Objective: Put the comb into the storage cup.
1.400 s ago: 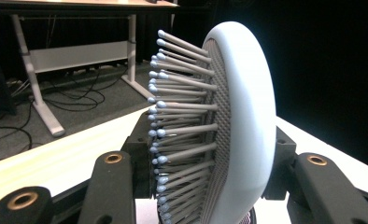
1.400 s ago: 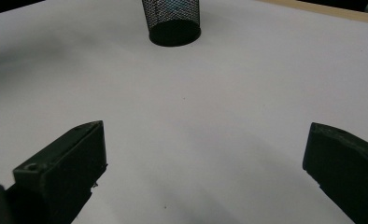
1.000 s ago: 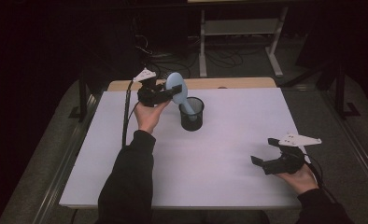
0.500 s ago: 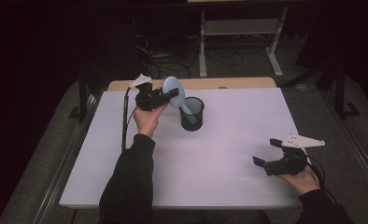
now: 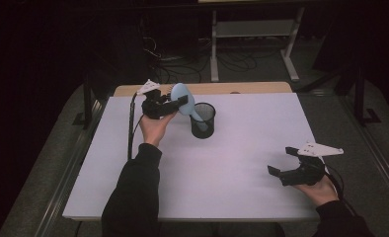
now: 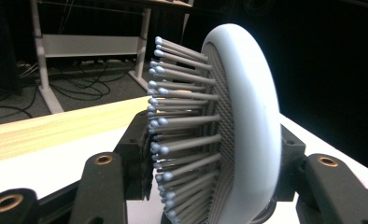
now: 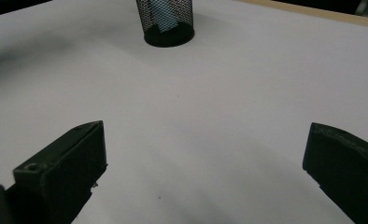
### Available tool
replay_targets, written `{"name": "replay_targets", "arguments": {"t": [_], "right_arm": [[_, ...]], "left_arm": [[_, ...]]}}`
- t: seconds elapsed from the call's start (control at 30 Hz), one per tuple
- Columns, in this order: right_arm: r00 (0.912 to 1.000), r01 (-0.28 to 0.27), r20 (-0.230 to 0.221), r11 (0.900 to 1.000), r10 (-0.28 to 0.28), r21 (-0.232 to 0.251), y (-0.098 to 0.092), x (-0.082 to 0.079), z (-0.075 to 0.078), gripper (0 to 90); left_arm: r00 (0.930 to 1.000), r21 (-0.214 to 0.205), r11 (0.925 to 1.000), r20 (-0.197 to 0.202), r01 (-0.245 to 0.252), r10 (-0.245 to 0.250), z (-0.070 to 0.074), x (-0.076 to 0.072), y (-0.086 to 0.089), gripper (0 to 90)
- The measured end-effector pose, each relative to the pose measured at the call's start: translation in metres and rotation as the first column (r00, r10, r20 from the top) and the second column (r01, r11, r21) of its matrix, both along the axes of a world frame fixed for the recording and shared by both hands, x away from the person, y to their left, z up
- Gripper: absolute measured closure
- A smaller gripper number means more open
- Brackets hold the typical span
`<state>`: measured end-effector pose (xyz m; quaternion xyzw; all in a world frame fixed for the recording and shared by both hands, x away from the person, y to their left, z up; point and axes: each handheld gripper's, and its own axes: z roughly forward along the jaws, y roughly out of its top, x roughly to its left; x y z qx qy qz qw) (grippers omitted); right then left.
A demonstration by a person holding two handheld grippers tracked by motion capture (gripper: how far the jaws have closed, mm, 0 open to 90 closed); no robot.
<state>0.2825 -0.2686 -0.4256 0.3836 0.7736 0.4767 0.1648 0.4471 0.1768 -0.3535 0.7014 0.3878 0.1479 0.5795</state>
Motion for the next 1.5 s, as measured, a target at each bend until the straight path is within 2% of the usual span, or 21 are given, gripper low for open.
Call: {"name": "replay_targets", "arguments": {"t": [0.07,0.13,0.23,0.37,0.5,0.67,0.73,0.93,1.03,1.2,1.5], "right_arm": [[1.0000,0.003,-0.001,1.0000,-0.003,0.000,-0.001,0.001,-0.001,0.0],[0.9999,0.010,-0.002,0.9999,-0.010,0.001,-0.003,0.001,-0.001,0.0],[0.9999,0.015,-0.002,0.9999,-0.015,0.006,-0.004,0.001,-0.001,0.0],[0.9999,0.014,-0.003,0.9999,-0.014,-0.002,-0.004,0.001,-0.001,0.0],[1.0000,0.009,-0.002,0.9999,-0.009,-0.011,-0.003,0.000,-0.002,0.0],[1.0000,0.008,-0.001,0.9999,-0.008,-0.012,-0.003,0.000,-0.002,0.0],[1.0000,0.008,0.000,0.9999,-0.008,-0.013,-0.003,0.000,-0.002,0.0],[1.0000,0.006,0.002,0.9997,-0.006,-0.022,-0.003,0.000,-0.002,0.0],[1.0000,0.001,0.000,0.9996,-0.001,-0.029,-0.002,-0.001,-0.003,0.0],[1.0000,0.001,0.001,0.9995,-0.001,-0.030,-0.003,-0.001,-0.003,0.0],[1.0000,0.001,0.000,0.9994,-0.001,-0.036,-0.002,-0.001,-0.003,0.0]], "left_arm": [[0.9997,-0.002,1.0000,-0.024,0.008,-0.008,-0.001,0.001,0.001,41.5],[0.9997,0.009,1.0000,-0.025,0.003,-0.002,0.000,-0.001,0.003,39.4],[0.9996,0.004,1.0000,-0.027,0.000,0.000,0.000,-0.002,0.007,37.6],[0.9988,-0.025,0.9995,-0.044,0.020,-0.021,-0.001,-0.004,0.012,38.8],[0.9978,0.003,0.9994,-0.058,0.033,-0.033,0.000,-0.006,0.016,35.1],[0.9975,-0.007,0.9989,-0.053,0.046,-0.047,0.002,-0.010,0.020,28.3],[0.9964,-0.012,0.9973,-0.044,0.073,-0.073,0.002,-0.011,0.022,25.7],[0.9935,0.002,0.9940,-0.033,0.109,-0.109,0.005,-0.016,0.025,13.7],[0.9955,0.001,0.9959,-0.025,0.091,-0.091,0.007,-0.019,0.030,11.4],[0.9958,0.024,0.9967,-0.051,0.078,-0.077,0.008,-0.022,0.039,0.0],[0.9989,0.027,0.9987,-0.016,0.044,-0.044,0.011,-0.030,0.056,0.0]]}}
